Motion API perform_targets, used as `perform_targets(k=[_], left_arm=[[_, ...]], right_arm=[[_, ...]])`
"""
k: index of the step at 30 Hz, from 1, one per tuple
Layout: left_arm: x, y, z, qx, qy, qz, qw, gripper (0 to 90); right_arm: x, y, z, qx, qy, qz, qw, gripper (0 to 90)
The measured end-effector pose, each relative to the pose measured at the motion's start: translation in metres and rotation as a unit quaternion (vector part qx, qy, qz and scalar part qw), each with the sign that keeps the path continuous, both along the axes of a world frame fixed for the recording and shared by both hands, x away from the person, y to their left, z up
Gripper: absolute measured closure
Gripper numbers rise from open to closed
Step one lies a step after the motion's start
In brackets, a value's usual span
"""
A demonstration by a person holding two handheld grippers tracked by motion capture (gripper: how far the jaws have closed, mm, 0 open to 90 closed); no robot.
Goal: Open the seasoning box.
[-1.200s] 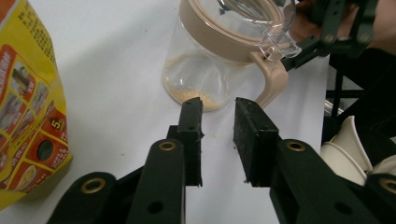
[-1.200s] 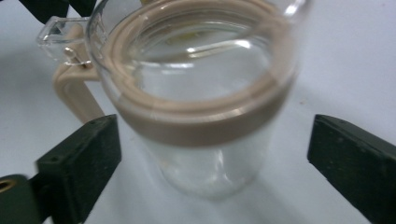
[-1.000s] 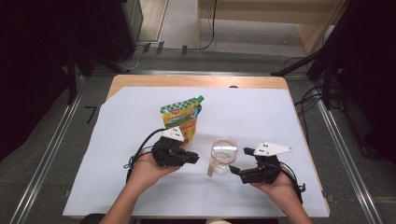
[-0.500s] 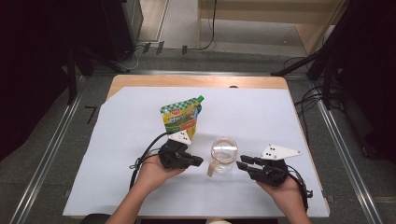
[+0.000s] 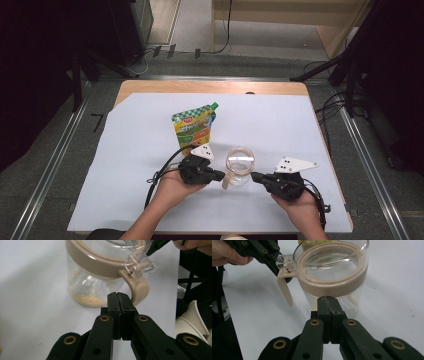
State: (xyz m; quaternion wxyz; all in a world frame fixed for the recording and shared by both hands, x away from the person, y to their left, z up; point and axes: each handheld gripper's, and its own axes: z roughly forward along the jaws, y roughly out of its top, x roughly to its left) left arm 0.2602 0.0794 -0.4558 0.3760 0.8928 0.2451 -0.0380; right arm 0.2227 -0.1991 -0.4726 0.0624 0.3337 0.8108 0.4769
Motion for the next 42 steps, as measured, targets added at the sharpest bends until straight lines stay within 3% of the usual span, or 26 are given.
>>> perform_targets(k=[17, 25, 42], left_arm=[[0.0, -0.004, -0.003, -0.007, 0.008, 0.002, 0.9999, 90.0], [-0.003, -0.01, -0.004, -0.023, 0.011, -0.003, 0.9997, 90.0], [-0.009, -0.028, -0.008, -0.034, 0.009, -0.003, 0.9994, 90.0]], right_arm=[[0.005, 0.0, -0.004, -0.001, 0.01, 0.012, 0.9999, 90.0], [0.009, -0.002, -0.006, 0.008, 0.013, 0.001, 0.9999, 90.0], [0.021, 0.0, -0.008, 0.012, 0.004, -0.024, 0.9996, 90.0]])
